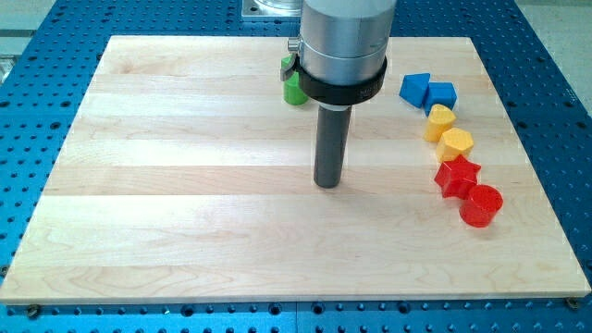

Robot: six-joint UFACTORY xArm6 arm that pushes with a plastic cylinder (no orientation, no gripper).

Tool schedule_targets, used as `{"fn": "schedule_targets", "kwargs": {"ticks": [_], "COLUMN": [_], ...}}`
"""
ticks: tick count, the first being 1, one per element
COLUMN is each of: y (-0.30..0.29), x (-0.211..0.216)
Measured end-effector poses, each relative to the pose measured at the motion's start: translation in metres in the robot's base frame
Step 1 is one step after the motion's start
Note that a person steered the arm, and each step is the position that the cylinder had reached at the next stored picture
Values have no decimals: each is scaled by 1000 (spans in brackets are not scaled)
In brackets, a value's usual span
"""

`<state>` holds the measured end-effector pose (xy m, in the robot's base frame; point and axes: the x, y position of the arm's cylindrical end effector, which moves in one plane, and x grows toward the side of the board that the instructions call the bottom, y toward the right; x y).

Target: Move the red circle below the green circle

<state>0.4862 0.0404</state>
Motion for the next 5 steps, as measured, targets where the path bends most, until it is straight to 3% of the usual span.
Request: {"fn": "schedule_targets", "kwargs": {"ticks": [1,3,4,5], "y": [30,246,272,192], "x": [46,77,61,45]}}
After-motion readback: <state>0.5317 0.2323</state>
